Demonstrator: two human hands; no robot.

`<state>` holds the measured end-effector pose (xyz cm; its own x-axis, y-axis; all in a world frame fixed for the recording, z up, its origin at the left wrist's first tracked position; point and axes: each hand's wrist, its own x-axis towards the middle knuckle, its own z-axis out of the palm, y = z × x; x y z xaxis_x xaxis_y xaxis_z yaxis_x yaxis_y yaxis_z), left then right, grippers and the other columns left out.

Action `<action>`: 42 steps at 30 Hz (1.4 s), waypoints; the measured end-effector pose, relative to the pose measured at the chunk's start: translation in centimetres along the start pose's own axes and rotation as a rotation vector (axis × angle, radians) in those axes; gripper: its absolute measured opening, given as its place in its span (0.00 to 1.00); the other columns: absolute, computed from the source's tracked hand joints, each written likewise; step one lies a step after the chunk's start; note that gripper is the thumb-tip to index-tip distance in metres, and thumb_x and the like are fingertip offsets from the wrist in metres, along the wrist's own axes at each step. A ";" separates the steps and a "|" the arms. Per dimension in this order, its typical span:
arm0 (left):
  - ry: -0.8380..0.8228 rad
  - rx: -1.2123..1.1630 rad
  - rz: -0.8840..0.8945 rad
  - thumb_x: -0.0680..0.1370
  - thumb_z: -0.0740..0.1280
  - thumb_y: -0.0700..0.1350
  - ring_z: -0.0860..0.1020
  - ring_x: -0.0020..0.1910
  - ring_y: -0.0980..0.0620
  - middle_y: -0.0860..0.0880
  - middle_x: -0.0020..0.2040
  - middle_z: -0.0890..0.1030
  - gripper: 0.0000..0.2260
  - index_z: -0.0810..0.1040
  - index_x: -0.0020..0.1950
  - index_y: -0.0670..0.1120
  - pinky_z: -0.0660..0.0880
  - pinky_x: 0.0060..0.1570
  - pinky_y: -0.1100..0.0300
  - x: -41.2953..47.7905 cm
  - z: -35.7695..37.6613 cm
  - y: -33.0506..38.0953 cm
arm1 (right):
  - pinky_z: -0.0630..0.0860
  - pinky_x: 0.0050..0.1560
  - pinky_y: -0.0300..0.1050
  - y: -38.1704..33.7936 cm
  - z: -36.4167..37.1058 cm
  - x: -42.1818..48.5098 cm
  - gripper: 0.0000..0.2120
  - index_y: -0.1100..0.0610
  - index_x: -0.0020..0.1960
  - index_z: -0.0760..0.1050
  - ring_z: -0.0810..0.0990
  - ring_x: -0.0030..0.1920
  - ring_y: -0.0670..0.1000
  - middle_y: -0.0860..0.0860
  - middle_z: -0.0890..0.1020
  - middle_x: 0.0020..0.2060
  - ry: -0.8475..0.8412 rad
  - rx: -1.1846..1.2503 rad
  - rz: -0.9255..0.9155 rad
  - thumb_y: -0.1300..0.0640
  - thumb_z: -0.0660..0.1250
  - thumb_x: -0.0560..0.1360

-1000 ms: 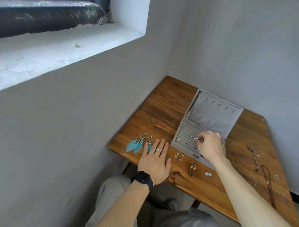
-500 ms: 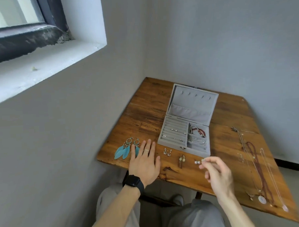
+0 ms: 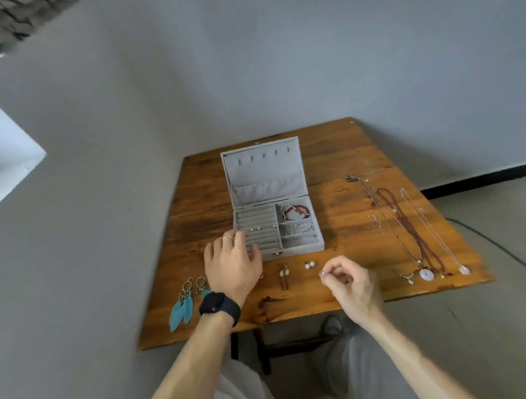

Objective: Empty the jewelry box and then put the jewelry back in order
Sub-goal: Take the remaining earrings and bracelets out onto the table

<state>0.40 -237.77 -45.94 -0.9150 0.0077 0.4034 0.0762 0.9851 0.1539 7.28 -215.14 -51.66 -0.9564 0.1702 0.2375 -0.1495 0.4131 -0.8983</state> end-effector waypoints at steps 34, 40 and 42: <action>-0.205 -0.375 0.129 0.80 0.66 0.55 0.77 0.54 0.55 0.55 0.54 0.81 0.13 0.80 0.64 0.56 0.77 0.50 0.59 -0.9 -0.2 5.8 | 0.80 0.34 0.39 0.0 -2.6 1.7 0.07 0.49 0.44 0.79 0.84 0.34 0.46 0.46 0.85 0.37 -0.016 0.110 0.204 0.60 0.68 0.77; -0.258 -0.329 0.213 0.81 0.66 0.54 0.76 0.56 0.52 0.53 0.56 0.83 0.13 0.80 0.65 0.57 0.76 0.55 0.56 -1.8 1.8 9.2 | 0.71 0.39 0.27 1.4 -6.0 3.2 0.03 0.45 0.47 0.78 0.80 0.44 0.37 0.38 0.82 0.42 -0.080 -0.221 0.187 0.54 0.70 0.77; -0.267 -0.295 0.229 0.81 0.65 0.54 0.75 0.59 0.51 0.53 0.57 0.83 0.13 0.79 0.65 0.57 0.73 0.57 0.56 -1.7 2.4 10.1 | 0.71 0.38 0.24 1.6 -6.3 3.4 0.02 0.45 0.48 0.79 0.78 0.43 0.33 0.37 0.82 0.41 -0.131 -0.300 0.135 0.52 0.70 0.77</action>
<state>1.76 -227.44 -47.26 -0.9286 0.3018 0.2159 0.3624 0.8624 0.3534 5.33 -208.21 -49.97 -0.9894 0.1337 0.0570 0.0427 0.6425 -0.7651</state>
